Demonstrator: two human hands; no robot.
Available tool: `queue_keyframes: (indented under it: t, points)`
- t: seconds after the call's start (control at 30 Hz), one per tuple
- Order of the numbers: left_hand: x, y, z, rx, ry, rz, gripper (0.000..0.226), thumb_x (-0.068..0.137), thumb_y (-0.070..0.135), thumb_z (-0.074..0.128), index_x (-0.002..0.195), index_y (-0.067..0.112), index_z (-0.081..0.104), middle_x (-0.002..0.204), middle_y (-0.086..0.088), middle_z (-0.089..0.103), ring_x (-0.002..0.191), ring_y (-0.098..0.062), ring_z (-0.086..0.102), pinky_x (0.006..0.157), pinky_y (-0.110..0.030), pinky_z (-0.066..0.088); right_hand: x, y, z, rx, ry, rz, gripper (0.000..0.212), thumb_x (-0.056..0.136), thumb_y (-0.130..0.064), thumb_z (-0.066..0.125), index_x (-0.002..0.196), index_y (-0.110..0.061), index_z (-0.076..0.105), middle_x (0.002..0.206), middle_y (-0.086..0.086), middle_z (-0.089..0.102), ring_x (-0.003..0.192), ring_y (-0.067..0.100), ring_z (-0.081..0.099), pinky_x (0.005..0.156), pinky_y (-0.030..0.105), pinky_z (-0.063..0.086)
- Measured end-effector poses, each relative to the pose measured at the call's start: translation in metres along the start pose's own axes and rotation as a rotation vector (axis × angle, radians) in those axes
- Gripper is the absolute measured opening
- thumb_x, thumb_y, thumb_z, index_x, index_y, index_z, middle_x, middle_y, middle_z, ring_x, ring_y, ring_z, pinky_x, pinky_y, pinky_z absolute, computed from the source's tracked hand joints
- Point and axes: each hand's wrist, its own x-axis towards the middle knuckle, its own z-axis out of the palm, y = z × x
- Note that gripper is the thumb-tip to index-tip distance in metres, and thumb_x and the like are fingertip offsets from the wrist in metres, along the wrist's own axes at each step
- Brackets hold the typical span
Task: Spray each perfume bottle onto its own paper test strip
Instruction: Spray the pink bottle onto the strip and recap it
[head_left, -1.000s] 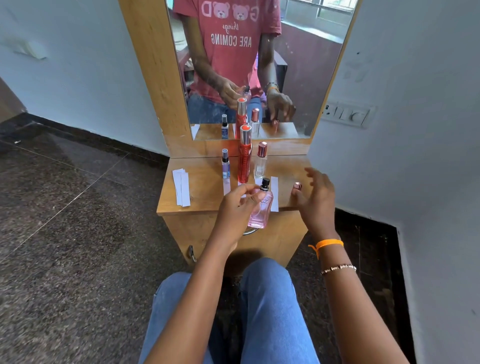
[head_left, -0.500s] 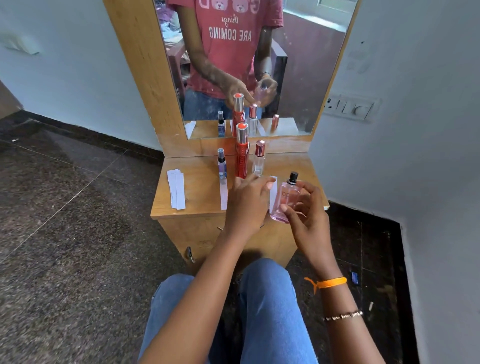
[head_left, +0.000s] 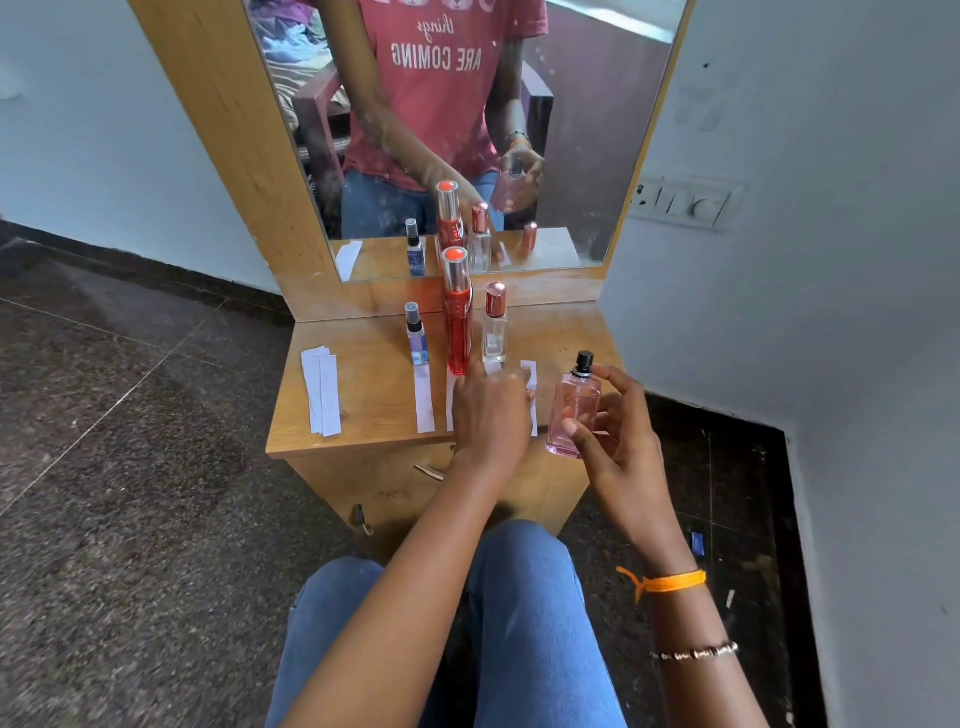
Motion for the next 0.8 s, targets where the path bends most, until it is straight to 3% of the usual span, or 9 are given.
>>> queue_keyframes:
  t: [0.2, 0.37, 0.43, 0.57, 0.7, 0.8]
  points:
    - [-0.003, 0.000, -0.001, -0.129, 0.118, 0.026, 0.022, 0.085, 0.011, 0.063, 0.107, 0.010, 0.068, 0.114, -0.009, 0.065, 0.109, -0.027, 0.055, 0.084, -0.031, 0.045, 0.001, -0.001, 0.002, 0.129, -0.020, 0.044, 0.050, 0.090, -0.002, 0.059, 0.132, -0.020, 0.040, 0.106, -0.006, 0.061, 0.090, 0.000, 0.061, 0.077, 0.015, 0.049]
    - [-0.008, -0.003, -0.010, -0.394, 0.107, -0.078, 0.035, 0.082, 0.011, 0.068, 0.116, 0.016, 0.062, 0.098, -0.007, 0.071, 0.097, -0.020, 0.063, 0.075, -0.018, 0.041, 0.001, -0.002, 0.001, 0.561, -0.057, 0.195, 0.052, 0.083, -0.012, 0.051, 0.133, -0.024, 0.044, 0.126, -0.002, 0.058, 0.112, 0.012, 0.057, 0.088, 0.031, 0.049]
    - [-0.012, -0.006, -0.017, -0.522, 0.070, -0.146, 0.037, 0.079, 0.009, 0.071, 0.113, 0.016, 0.058, 0.090, -0.005, 0.071, 0.089, -0.016, 0.064, 0.065, -0.006, 0.037, -0.001, -0.005, 0.003, 0.735, -0.080, 0.271, 0.052, 0.079, -0.013, 0.048, 0.128, -0.030, 0.049, 0.124, -0.006, 0.057, 0.107, 0.011, 0.059, 0.079, 0.029, 0.053]
    - [-0.020, -0.009, -0.032, -0.714, -0.003, -0.205, 0.029, 0.077, 0.002, 0.071, 0.096, 0.016, 0.054, 0.088, -0.002, 0.063, 0.070, -0.003, 0.057, 0.055, 0.002, 0.038, -0.007, -0.012, 0.009, 0.963, -0.129, 0.319, 0.049, 0.080, -0.022, 0.058, 0.125, -0.039, 0.053, 0.120, -0.003, 0.052, 0.096, 0.012, 0.058, 0.073, 0.028, 0.054]
    - [-0.026, -0.010, -0.042, -0.779, -0.069, -0.218, 0.016, 0.081, 0.004, 0.067, 0.092, 0.015, 0.068, 0.106, -0.005, 0.064, 0.071, 0.002, 0.055, 0.054, 0.003, 0.039, -0.012, -0.018, 0.012, 0.935, -0.203, 0.271, 0.049, 0.084, -0.017, 0.051, 0.126, -0.043, 0.054, 0.115, -0.002, 0.053, 0.084, 0.011, 0.063, 0.066, 0.029, 0.055]
    - [-0.027, -0.012, -0.045, -0.850, -0.083, -0.229, 0.015, 0.083, 0.005, 0.065, 0.091, 0.016, 0.073, 0.100, -0.002, 0.070, 0.075, 0.004, 0.059, 0.058, 0.000, 0.042, -0.012, -0.020, 0.011, 0.835, -0.189, 0.239, 0.051, 0.081, -0.012, 0.053, 0.124, -0.040, 0.056, 0.117, -0.002, 0.054, 0.077, 0.015, 0.062, 0.059, 0.029, 0.054]
